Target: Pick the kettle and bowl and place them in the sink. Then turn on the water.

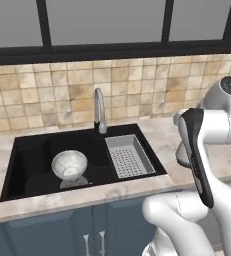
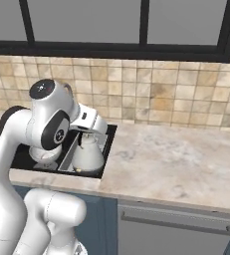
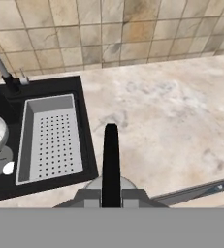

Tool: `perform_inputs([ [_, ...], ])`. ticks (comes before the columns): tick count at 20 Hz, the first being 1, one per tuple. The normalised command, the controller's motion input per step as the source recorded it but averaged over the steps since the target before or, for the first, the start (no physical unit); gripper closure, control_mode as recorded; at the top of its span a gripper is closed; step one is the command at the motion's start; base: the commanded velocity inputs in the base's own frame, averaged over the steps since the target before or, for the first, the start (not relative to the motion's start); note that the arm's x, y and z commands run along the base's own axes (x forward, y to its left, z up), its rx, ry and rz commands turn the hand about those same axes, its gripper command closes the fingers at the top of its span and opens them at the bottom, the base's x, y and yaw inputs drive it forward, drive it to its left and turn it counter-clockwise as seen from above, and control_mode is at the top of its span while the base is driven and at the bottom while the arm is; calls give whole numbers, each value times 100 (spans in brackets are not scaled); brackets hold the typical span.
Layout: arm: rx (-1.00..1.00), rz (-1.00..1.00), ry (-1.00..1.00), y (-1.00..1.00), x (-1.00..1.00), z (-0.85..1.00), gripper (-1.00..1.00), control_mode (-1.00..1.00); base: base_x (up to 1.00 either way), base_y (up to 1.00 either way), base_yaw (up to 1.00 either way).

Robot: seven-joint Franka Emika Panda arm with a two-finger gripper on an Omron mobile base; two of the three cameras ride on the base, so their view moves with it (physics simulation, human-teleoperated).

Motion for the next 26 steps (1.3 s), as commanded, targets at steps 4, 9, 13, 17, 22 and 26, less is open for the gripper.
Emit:
perform_inputs([
  [4,0,0,0,0,0,0,100,100,41,0,0],
  [9,0,0,0,0,0,0,100,100,41,-3,0],
  [13,0,0,0,0,0,0,100,100,32,-3,0],
  [17,0,0,0,0,0,0,100,100,6,-1,0],
  [22,0,0,0,0,0,0,100,100,0,0,0],
  [26,0,0,0,0,0,0,100,100,0,0,0],
])
